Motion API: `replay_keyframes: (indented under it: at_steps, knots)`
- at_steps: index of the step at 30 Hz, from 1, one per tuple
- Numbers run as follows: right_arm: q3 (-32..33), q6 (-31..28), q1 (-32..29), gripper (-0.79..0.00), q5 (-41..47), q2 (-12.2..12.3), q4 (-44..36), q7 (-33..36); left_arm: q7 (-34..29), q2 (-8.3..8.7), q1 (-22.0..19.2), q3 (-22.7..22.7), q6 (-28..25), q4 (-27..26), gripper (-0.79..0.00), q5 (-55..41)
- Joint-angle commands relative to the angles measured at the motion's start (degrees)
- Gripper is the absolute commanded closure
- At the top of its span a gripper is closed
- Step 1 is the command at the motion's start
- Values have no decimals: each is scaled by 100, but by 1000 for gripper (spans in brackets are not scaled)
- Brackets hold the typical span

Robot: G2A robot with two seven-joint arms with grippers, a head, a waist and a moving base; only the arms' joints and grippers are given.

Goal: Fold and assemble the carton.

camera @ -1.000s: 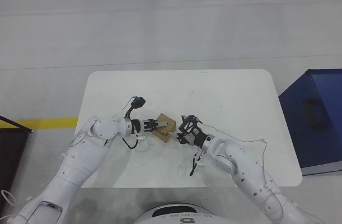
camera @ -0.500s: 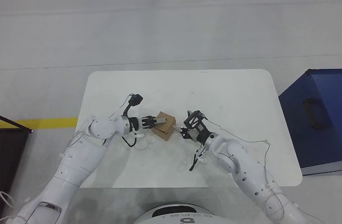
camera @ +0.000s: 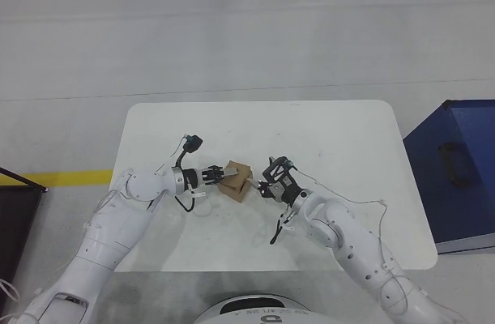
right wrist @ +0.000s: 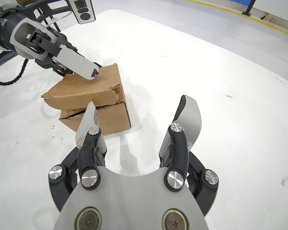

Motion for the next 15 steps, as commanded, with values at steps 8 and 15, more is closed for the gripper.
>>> replay_keyframes:
  at_steps: [8, 15]
  knots:
    - [-95, 67, 85, -606, 13, -56, 133, 4, -69, -14, -84, 60, -78, 96, -551, -22]
    - [56, 46, -7, -622, -54, -32, 100, 5, -98, -2, -99, 74, 7, 87, -560, 127]
